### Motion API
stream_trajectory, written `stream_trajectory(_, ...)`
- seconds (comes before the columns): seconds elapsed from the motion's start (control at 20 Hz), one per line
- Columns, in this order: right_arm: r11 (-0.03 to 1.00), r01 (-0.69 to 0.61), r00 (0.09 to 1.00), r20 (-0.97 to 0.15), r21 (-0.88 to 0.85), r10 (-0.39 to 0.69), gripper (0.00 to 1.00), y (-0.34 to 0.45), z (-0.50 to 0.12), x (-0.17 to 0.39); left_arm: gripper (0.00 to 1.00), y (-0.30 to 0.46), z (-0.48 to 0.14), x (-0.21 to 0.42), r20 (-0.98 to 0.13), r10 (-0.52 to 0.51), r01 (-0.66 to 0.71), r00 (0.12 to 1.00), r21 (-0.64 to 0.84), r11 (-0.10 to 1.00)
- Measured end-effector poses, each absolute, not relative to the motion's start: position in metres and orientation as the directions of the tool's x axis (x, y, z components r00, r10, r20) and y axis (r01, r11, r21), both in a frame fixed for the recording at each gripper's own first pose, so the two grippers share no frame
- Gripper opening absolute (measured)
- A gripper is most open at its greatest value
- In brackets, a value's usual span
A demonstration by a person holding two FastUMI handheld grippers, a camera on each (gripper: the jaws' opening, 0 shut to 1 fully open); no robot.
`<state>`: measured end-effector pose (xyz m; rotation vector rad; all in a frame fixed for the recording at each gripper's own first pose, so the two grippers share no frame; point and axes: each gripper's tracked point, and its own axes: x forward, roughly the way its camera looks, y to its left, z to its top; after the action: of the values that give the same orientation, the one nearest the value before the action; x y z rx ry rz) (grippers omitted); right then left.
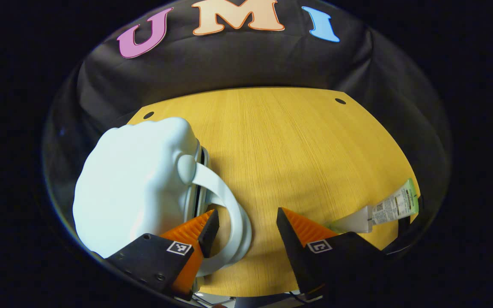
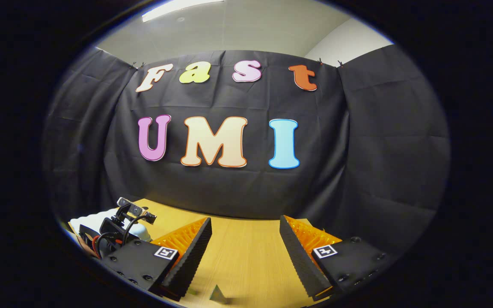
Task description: First open the suitcase, pack the skin care products into it, and then close the suitcase.
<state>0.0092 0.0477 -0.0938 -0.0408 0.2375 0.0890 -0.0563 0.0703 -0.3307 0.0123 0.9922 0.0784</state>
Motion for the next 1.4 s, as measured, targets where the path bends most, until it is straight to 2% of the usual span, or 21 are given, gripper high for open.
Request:
stream_trajectory(0.1, 0.995, -0.091, 0.971, -0.224, -0.043, 0.079, 0.98, 0.046, -0.089, 0.008, 0.66, 0.071, -0.340, -0.060, -0.860, 0.079, -0.066, 0.505, 0.052, 0.996)
stream_trajectory(0.15, 0.994, -0.096, 0.972, -0.219, -0.051, 0.082, 0.98, 0.047, -0.090, 0.007, 0.51, 0.075, -0.340, -0.061, -0.862, 0.095, -0.061, 0.498, 0.074, 0.995)
stream_trajectory(0.2, 0.993, -0.099, 0.973, -0.213, -0.062, 0.084, 0.99, 0.046, -0.090, 0.006, 0.49, 0.076, -0.341, -0.061, -0.861, 0.107, -0.059, 0.497, 0.090, 0.994)
stream_trajectory(0.25, 0.992, -0.102, 0.975, -0.207, -0.071, 0.085, 0.99, 0.045, -0.089, 0.006, 0.35, 0.080, -0.339, -0.061, -0.861, 0.123, -0.059, 0.494, 0.108, 0.992)
stream_trajectory(0.3, 0.992, -0.106, 0.976, -0.200, -0.074, 0.090, 0.99, 0.045, -0.088, 0.005, 0.27, 0.082, -0.340, -0.061, -0.863, 0.125, -0.065, 0.489, 0.106, 0.992)
stream_trajectory(0.35, 0.991, -0.114, 0.976, -0.196, -0.070, 0.098, 0.99, 0.046, -0.088, 0.004, 0.13, 0.080, -0.340, -0.062, -0.874, 0.103, -0.065, 0.475, 0.082, 0.995)
stream_trajectory(0.45, 0.991, -0.124, 0.976, -0.188, -0.053, 0.112, 1.00, 0.047, -0.088, 0.004, 0.06, 0.078, -0.336, -0.064, -0.891, 0.063, -0.068, 0.449, 0.036, 0.997)
stream_trajectory(0.65, 0.990, -0.139, 0.979, -0.156, -0.022, 0.134, 0.98, 0.052, -0.082, 0.003, 0.00, 0.075, -0.291, -0.057, -0.850, 0.085, -0.005, 0.520, 0.097, 0.995)
stream_trajectory(0.75, 0.988, -0.153, 0.977, -0.150, -0.003, 0.150, 0.99, 0.057, -0.084, 0.003, 0.00, 0.071, -0.262, -0.056, -0.825, 0.082, -0.012, 0.559, 0.090, 0.996)
stream_trajectory(1.0, 0.982, -0.185, 0.970, -0.152, 0.031, 0.188, 0.99, 0.076, -0.087, 0.007, 0.00, 0.083, -0.204, -0.055, -0.718, 0.167, -0.053, 0.676, 0.178, 0.983)
stream_trajectory(1.15, 0.979, -0.199, 0.967, -0.153, 0.042, 0.203, 0.99, 0.090, -0.090, 0.010, 0.00, 0.088, -0.176, -0.054, -0.661, 0.245, -0.117, 0.709, 0.232, 0.966)
stream_trajectory(1.35, 0.979, -0.201, 0.966, -0.161, 0.029, 0.203, 0.99, 0.105, -0.091, 0.015, 0.00, 0.108, -0.161, -0.046, -0.527, 0.450, -0.224, 0.722, 0.436, 0.871)
stream_trajectory(1.4, 0.982, -0.190, 0.969, -0.156, 0.025, 0.191, 1.00, 0.105, -0.089, 0.017, 0.00, 0.111, -0.165, -0.047, -0.515, 0.468, -0.239, 0.718, 0.450, 0.861)
